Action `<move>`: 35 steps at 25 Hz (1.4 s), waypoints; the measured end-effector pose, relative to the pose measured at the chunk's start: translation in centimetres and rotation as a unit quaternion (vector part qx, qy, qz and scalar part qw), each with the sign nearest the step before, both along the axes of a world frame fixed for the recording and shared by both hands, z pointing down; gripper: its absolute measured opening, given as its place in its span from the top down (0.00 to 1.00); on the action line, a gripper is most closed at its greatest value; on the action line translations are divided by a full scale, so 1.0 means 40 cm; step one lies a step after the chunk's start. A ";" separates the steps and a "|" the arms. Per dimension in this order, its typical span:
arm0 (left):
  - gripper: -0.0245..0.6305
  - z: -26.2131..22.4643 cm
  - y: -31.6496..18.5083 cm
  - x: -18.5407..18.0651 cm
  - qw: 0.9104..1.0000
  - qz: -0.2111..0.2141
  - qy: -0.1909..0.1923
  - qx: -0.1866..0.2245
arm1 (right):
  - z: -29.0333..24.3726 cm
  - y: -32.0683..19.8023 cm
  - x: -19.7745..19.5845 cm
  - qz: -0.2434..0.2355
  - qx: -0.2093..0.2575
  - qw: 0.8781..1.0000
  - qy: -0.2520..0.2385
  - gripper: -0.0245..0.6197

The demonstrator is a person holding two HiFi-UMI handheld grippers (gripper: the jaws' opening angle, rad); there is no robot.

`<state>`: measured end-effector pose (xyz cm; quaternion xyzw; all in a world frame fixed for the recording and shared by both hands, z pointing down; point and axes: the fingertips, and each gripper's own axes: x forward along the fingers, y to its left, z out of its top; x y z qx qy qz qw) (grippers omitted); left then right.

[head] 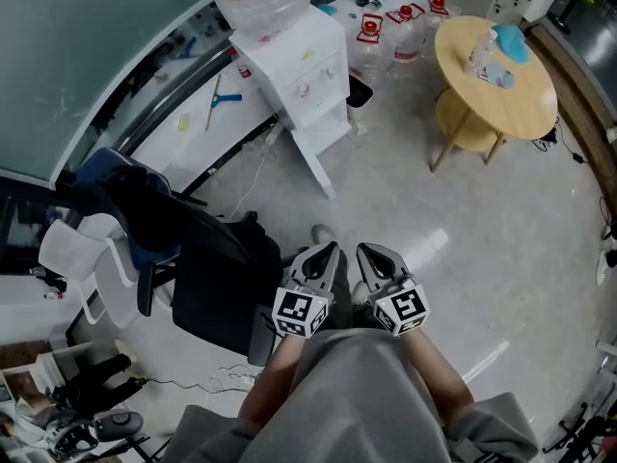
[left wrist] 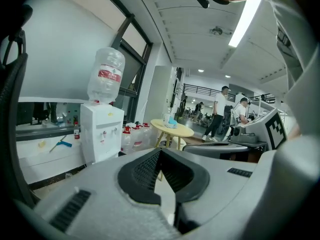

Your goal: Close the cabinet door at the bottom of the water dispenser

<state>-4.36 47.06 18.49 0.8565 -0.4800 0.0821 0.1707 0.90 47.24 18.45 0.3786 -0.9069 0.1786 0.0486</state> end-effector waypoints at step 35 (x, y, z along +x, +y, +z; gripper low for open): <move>0.95 0.417 -0.657 -0.244 0.993 -0.029 0.018 -0.112 | 0.346 -0.664 -0.278 0.001 -0.095 0.995 0.030 0.95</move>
